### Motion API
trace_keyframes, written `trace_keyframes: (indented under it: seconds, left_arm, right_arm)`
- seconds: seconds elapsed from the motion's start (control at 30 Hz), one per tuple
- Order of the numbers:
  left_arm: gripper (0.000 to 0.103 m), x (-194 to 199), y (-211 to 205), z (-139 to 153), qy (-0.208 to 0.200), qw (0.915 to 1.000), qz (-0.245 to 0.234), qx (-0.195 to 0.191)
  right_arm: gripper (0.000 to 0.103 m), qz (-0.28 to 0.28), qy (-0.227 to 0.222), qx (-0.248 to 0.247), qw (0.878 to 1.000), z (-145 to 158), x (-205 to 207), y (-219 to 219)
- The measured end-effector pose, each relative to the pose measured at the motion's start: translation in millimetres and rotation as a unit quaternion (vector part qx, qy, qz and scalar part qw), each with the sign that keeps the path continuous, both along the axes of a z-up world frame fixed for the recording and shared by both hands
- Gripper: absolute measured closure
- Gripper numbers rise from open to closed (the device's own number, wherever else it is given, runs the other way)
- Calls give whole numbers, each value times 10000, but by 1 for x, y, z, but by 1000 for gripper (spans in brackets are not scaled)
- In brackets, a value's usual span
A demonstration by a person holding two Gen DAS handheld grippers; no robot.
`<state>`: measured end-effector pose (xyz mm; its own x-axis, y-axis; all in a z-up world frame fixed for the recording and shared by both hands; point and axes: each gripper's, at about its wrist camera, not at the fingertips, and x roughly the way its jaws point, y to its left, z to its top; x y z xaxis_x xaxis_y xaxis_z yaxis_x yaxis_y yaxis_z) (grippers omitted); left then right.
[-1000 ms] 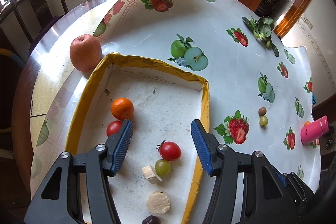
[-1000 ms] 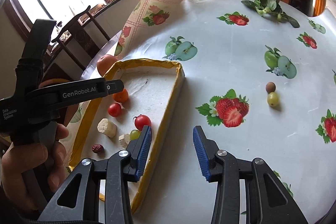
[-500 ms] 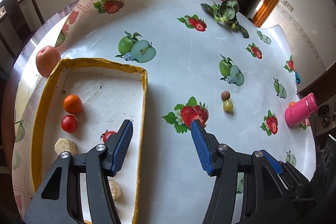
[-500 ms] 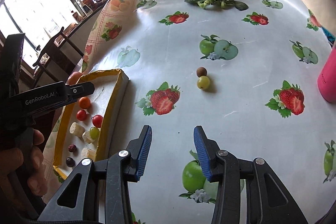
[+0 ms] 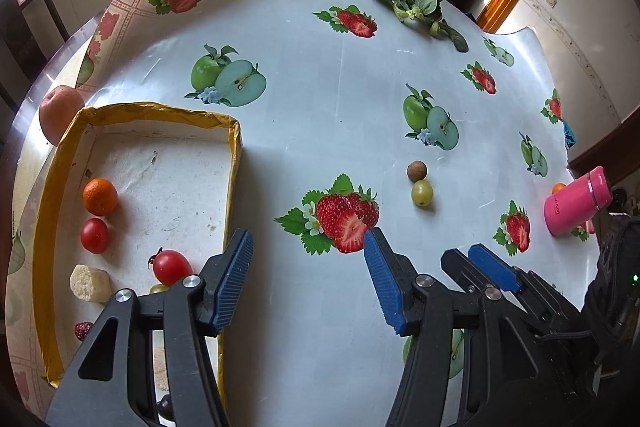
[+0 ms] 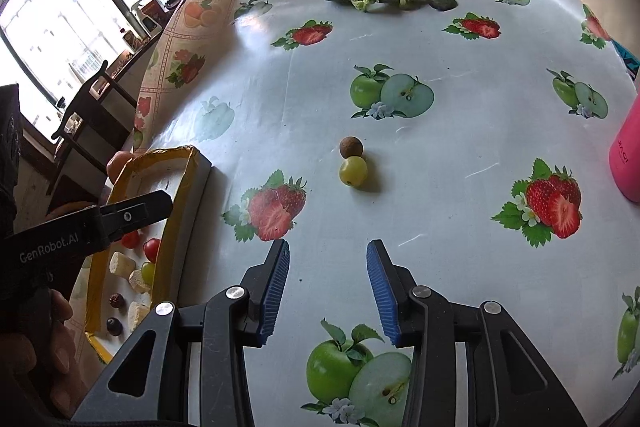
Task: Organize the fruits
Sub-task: 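Move both tools out of the tray toward the brown ball and yellow-green grape, then grasp the brown ball with the left tool while the right tool grasps the yellow-green grape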
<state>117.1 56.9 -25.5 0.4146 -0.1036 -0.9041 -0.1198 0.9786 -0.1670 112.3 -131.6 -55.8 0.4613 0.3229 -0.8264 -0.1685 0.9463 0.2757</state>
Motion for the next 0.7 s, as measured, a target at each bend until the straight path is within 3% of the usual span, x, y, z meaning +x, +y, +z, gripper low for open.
trace_keyframes:
  seconds: [0.37,0.43,0.5,0.7]
  left_arm:
    - [47,45,-35,-20,140,9993,-331,51]
    - [47,54,-45,-27,193,9990,-399,37]
    - [47,63,-57,-36,233,9986,-465,-48]
    - [47,86,-101,-59,310,9966,-754,-126]
  right_arm:
    - [63,-62,232,-66,9997,-48,73,3]
    - [80,61,176,99,9998,-48,72,0]
    - [80,84,88,-46,9999,-41,64,-5]
    - [80,-355,-35,415,9985,-20,25,-50]
